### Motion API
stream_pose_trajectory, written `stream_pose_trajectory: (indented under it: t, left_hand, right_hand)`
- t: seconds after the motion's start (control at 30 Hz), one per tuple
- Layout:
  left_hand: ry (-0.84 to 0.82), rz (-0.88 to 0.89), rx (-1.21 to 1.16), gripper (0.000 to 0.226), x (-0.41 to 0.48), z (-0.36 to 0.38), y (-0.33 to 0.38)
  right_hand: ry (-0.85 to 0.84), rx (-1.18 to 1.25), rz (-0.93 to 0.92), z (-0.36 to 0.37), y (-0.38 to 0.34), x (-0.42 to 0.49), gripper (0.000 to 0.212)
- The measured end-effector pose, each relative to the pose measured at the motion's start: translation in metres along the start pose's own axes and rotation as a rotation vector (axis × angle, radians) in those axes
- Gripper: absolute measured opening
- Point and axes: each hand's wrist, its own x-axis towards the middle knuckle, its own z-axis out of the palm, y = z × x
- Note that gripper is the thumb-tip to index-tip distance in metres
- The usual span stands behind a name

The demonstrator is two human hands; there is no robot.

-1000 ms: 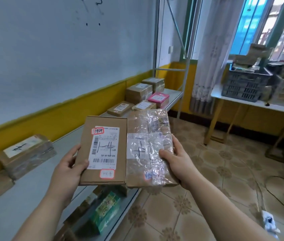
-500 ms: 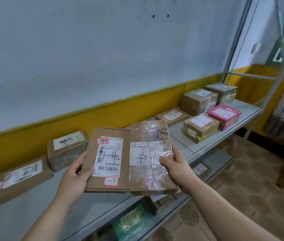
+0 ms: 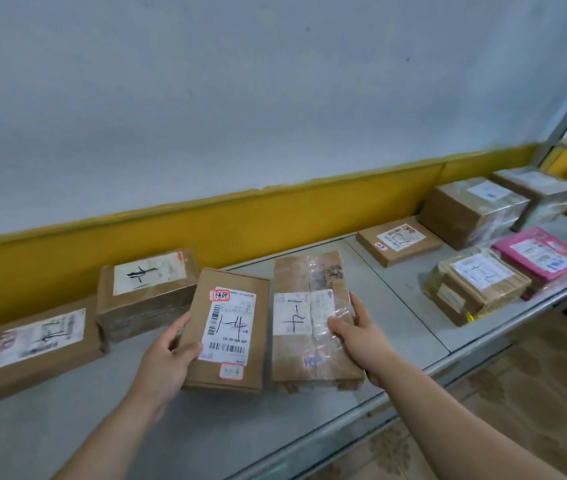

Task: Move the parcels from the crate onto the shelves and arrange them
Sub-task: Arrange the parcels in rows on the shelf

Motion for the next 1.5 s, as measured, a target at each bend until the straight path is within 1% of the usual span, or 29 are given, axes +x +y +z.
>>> stream_pose_trajectory:
  t: [0.13,0.27,0.37,0.47,0.5,0.57,0.6,0.7,0.8,0.87,0.93,1.0,1.07,1.17,1.23,1.33,1.4,1.5]
  left_hand:
    - [-0.002,-0.020,0.059,0.058,0.005,0.019,-0.004]
    - [-0.026,-0.064,0.160,0.058,0.010,0.044,-0.007]
    - [-0.001,-0.111,0.197,0.061,0.018,0.063,-0.007]
    - [0.037,-0.135,0.259,0.061,0.025,0.079,-0.005]
    - [0.047,-0.139,0.295,0.061,0.026,0.083,-0.005]
    - [0.066,-0.163,0.378,0.063,0.029,0.088,-0.006]
    - [0.076,-0.180,0.418,0.066,0.030,0.089,-0.008]
    - [0.110,-0.180,0.615,0.072,0.032,0.094,-0.015]
    - [0.161,-0.123,0.937,0.073,0.028,0.114,-0.012]
    - [0.124,-0.127,1.047,0.082,0.025,0.134,-0.009]
    - [0.048,-0.178,1.095,0.093,0.023,0.154,-0.008]
    - [-0.007,-0.240,1.134,0.100,0.021,0.165,-0.011]
    - [-0.009,-0.271,1.161,0.100,0.021,0.164,-0.017]
    - [-0.011,-0.244,1.190,0.100,0.017,0.150,-0.021]
    - [-0.051,-0.215,1.221,0.101,0.011,0.134,-0.026]
    - [-0.118,-0.179,1.284,0.102,-0.002,0.106,-0.034]
    - [-0.157,-0.155,1.300,0.101,-0.009,0.088,-0.038]
    - [-0.196,-0.144,1.313,0.100,-0.017,0.058,-0.041]
  right_hand:
    - [0.002,-0.042,0.008,-0.013,-0.002,0.029,0.070]
    - [-0.047,-0.081,0.024,-0.035,-0.004,0.053,0.062]
    - [-0.079,-0.089,0.046,-0.051,-0.008,0.066,0.049]
    - [-0.121,-0.119,0.077,-0.063,-0.009,0.079,0.045]
    - [-0.134,-0.122,0.075,-0.066,-0.009,0.083,0.047]
    - [-0.145,-0.122,0.082,-0.071,-0.009,0.093,0.063]
    - [-0.150,-0.123,0.083,-0.074,-0.010,0.096,0.067]
    - [-0.163,-0.137,0.086,-0.081,-0.010,0.104,0.069]
    - [-0.154,-0.303,0.037,-0.087,-0.014,0.109,0.066]
    - [-0.155,-0.413,-0.032,-0.090,-0.016,0.111,0.075]
    - [-0.196,-0.554,-0.115,-0.092,-0.020,0.112,0.084]
    - [-0.259,-0.666,-0.198,-0.091,-0.021,0.114,0.079]
    - [-0.290,-0.687,-0.218,-0.088,-0.020,0.116,0.074]
    - [-0.280,-0.655,-0.213,-0.085,-0.017,0.116,0.074]
    - [-0.243,-0.741,-0.239,-0.081,-0.014,0.114,0.073]
    - [-0.169,-0.961,-0.354,-0.069,-0.015,0.106,0.068]
    - [-0.174,-1.020,-0.403,-0.056,-0.017,0.098,0.063]
    - [-0.181,-1.048,-0.414,-0.031,-0.017,0.083,0.060]
